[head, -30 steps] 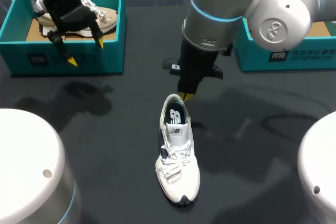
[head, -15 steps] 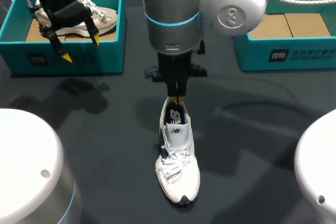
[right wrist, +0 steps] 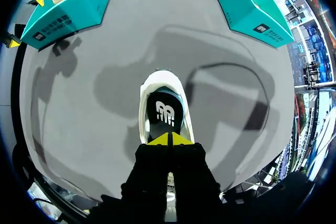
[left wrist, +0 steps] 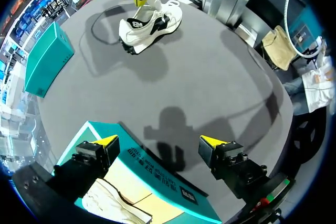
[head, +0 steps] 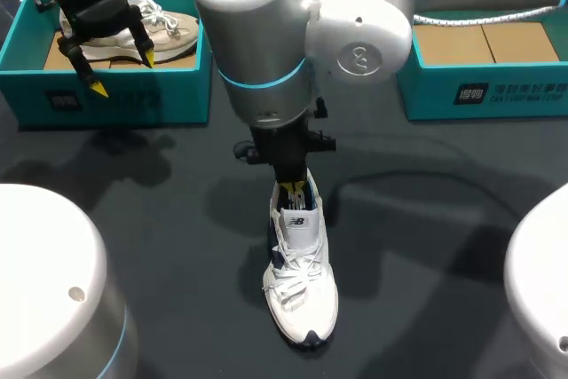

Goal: Take the shoe out of the shoebox, open the shoe tongue, remove and reinsert the insole, then place the shoe into the shoebox

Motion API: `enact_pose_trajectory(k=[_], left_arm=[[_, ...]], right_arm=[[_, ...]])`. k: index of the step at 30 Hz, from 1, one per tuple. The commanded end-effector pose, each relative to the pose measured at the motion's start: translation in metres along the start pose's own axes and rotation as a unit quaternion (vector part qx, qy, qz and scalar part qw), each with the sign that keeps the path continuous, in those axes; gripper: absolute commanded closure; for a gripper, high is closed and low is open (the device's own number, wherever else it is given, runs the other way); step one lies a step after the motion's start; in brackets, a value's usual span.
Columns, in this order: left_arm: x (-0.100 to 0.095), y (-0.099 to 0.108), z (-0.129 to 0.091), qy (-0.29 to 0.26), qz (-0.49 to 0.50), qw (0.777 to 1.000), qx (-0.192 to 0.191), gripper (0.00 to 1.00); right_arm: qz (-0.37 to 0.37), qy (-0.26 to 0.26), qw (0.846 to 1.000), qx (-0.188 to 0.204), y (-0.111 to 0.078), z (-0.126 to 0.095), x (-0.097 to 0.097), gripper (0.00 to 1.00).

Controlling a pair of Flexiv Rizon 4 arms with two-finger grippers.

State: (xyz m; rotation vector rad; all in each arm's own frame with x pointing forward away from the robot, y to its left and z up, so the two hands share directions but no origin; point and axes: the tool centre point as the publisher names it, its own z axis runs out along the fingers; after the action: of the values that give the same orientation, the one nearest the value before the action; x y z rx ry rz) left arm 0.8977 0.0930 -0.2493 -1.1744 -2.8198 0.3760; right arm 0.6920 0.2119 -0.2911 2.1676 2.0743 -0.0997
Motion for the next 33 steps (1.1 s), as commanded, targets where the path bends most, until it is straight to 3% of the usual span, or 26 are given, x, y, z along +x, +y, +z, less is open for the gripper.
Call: enact_pose_trajectory(k=[1, 10, 11, 22, 33], left_arm=[[0.001, 0.003, -0.002, 0.001, 0.002, 1.0, 0.0, 0.0], [0.001, 0.003, -0.002, 0.001, 0.002, 1.0, 0.0, 0.0], [0.001, 0.003, -0.002, 0.001, 0.002, 1.0, 0.0, 0.0], [0.001, 0.003, -0.002, 0.001, 0.002, 1.0, 0.0, 0.0], [0.001, 0.003, -0.002, 0.001, 0.002, 1.0, 0.0, 0.0]], right_arm=[[0.019, -0.011, 1.0, -0.016, -0.011, 0.012, 0.006, 1.0], [0.037, -0.054, 0.997, -0.03, -0.016, 0.029, -0.001, 1.0], [0.026, -0.052, 0.997, -0.045, -0.017, 0.03, -0.003, 1.0], [0.029, -0.054, 0.997, -0.043, -0.019, 0.028, -0.004, 1.0], [0.064, -0.082, 0.993, -0.059, -0.012, 0.067, -0.01, 1.0]])
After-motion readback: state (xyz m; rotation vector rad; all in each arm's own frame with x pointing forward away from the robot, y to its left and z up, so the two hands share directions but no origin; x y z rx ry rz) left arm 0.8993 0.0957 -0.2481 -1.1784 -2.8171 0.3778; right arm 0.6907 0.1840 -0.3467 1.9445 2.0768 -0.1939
